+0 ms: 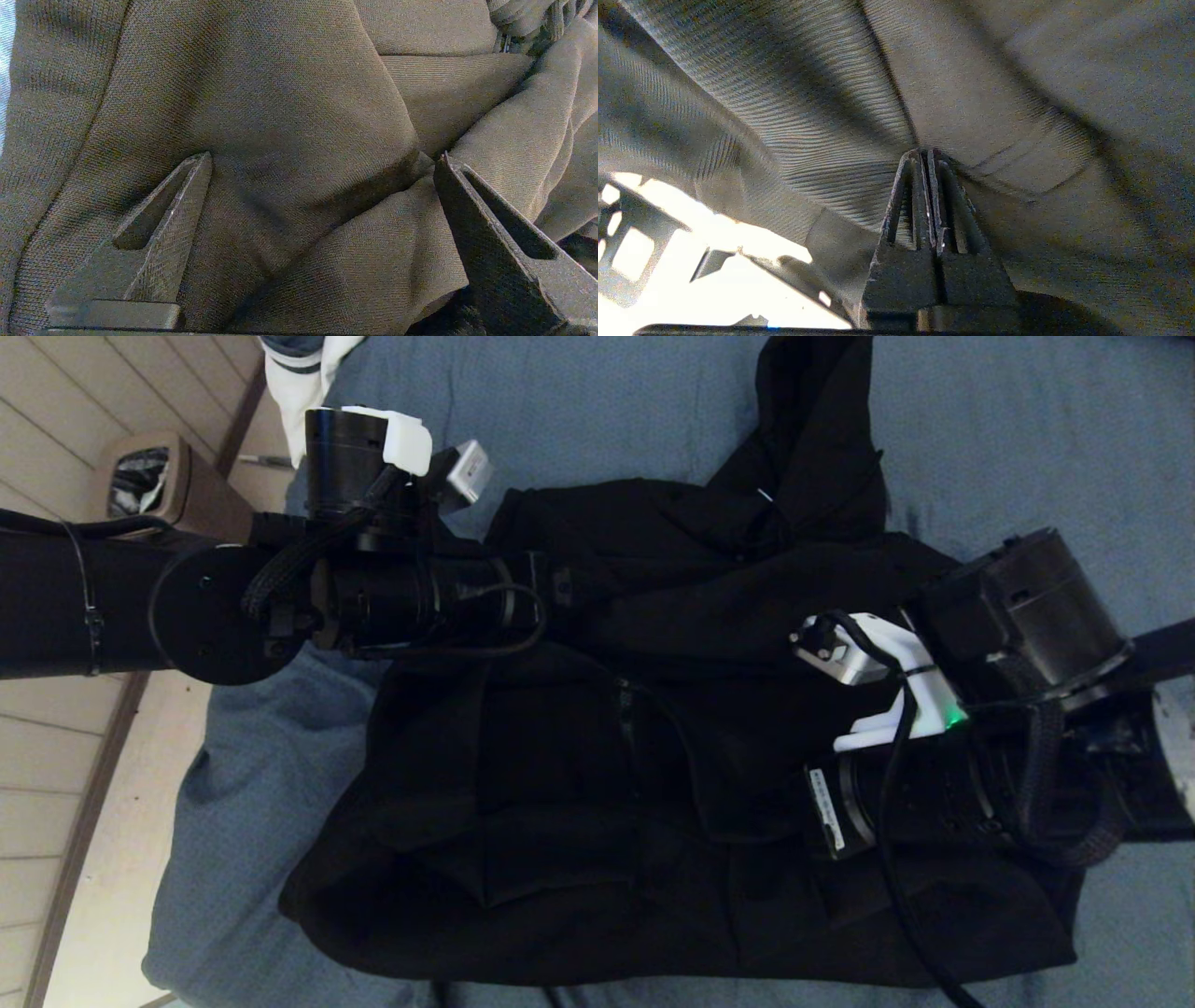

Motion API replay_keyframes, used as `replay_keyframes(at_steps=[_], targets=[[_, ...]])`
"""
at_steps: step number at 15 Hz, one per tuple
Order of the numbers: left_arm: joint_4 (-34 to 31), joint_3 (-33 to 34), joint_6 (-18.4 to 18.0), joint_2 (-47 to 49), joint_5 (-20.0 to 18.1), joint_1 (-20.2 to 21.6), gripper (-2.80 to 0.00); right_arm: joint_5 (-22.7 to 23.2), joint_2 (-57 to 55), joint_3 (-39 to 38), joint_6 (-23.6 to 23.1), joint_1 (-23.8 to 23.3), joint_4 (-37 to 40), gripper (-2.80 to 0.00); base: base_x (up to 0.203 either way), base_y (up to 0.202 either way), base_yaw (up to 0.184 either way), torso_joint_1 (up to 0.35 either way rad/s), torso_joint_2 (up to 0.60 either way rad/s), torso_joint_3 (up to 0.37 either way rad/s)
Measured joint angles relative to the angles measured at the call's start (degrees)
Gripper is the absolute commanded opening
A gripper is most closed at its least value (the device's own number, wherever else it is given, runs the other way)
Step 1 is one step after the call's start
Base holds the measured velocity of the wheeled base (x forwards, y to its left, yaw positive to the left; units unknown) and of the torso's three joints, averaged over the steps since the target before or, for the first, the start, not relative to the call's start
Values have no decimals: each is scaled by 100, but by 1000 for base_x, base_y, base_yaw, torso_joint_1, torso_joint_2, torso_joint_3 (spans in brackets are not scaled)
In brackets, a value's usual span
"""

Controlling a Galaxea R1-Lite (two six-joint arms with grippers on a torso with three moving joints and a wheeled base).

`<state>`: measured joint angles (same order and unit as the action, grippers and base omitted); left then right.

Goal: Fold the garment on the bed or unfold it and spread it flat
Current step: Unfold the black sweatshirt

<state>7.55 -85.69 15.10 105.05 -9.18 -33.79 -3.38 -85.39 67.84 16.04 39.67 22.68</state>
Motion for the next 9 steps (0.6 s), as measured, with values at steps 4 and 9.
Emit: replay_keyframes(at_steps=[4, 9], targets=[[17, 35, -1, -20, -2, 2, 0, -3, 19, 351, -267, -707, -342, -280, 0, 0, 0, 0, 0, 0], [11, -6, -1, -11, 0, 4, 0, 66, -218, 740, -364, -930, -388, -280, 0, 0, 0, 0, 0, 0]])
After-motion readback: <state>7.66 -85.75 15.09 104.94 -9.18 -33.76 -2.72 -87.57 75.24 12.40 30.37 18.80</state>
